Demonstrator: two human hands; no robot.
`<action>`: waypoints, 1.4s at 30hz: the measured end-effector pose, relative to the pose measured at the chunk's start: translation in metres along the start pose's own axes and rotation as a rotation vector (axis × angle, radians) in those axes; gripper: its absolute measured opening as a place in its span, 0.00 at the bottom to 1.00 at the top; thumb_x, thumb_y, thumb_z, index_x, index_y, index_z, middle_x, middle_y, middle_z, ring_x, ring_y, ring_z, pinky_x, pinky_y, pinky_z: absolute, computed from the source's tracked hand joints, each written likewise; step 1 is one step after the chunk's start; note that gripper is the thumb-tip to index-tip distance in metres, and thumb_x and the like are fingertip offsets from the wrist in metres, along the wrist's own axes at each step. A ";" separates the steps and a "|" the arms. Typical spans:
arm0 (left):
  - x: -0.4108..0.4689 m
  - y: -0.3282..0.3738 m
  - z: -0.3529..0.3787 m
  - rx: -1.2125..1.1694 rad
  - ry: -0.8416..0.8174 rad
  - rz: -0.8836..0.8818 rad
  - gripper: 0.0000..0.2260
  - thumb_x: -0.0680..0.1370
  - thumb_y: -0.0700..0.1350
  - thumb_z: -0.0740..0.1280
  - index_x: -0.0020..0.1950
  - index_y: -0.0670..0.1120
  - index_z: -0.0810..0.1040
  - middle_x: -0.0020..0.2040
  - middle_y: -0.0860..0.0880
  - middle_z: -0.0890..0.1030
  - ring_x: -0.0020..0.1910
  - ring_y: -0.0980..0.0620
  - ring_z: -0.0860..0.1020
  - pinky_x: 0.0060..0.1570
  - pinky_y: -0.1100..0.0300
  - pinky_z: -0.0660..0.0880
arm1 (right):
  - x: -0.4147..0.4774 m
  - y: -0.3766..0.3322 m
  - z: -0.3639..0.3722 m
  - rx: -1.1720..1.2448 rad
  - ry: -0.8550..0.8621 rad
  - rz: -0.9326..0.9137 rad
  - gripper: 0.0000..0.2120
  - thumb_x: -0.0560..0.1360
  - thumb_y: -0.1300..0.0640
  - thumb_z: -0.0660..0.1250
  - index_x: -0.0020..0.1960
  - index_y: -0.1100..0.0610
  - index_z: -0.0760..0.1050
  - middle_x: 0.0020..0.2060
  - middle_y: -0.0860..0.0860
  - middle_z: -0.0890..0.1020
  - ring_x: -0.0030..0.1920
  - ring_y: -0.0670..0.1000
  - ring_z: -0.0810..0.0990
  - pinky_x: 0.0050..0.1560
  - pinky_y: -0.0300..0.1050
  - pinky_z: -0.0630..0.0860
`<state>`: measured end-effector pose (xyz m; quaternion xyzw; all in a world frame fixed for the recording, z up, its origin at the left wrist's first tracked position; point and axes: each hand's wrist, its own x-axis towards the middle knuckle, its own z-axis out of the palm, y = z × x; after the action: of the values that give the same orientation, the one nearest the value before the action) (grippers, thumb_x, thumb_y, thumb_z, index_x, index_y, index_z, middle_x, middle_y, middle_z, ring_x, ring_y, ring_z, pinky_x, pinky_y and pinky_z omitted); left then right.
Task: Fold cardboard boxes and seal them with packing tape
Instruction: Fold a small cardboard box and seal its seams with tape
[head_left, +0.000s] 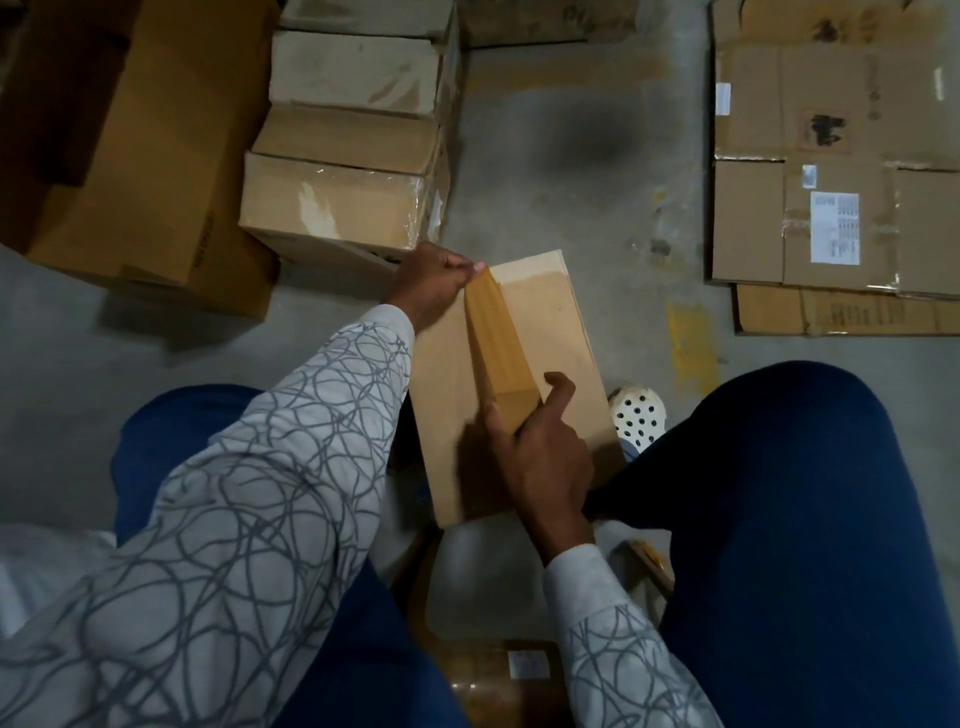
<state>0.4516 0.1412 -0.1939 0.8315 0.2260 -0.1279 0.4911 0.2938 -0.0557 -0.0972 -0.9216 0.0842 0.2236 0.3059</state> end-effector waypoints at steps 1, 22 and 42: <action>-0.002 -0.002 0.002 0.049 0.022 0.020 0.10 0.73 0.60 0.72 0.39 0.56 0.87 0.36 0.55 0.86 0.40 0.54 0.85 0.54 0.50 0.82 | -0.006 0.004 0.001 0.040 0.015 -0.031 0.31 0.80 0.35 0.59 0.75 0.47 0.52 0.43 0.49 0.80 0.42 0.56 0.82 0.50 0.53 0.78; -0.126 -0.017 0.034 0.752 -0.335 0.389 0.25 0.87 0.45 0.50 0.84 0.48 0.47 0.84 0.49 0.43 0.82 0.44 0.38 0.78 0.49 0.37 | 0.014 0.000 -0.005 -0.131 -0.176 -0.038 0.25 0.80 0.34 0.56 0.69 0.49 0.69 0.57 0.59 0.81 0.56 0.63 0.80 0.49 0.51 0.70; -0.171 -0.005 0.021 0.991 -0.488 0.304 0.35 0.82 0.46 0.61 0.84 0.52 0.44 0.83 0.50 0.40 0.82 0.45 0.38 0.79 0.46 0.41 | -0.028 0.023 0.006 -0.108 -0.083 -0.165 0.27 0.77 0.41 0.66 0.71 0.50 0.66 0.53 0.59 0.82 0.53 0.64 0.81 0.50 0.52 0.75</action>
<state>0.3019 0.0823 -0.1334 0.9320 -0.1032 -0.3347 0.0936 0.2601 -0.0696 -0.1010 -0.9304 -0.0167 0.2400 0.2764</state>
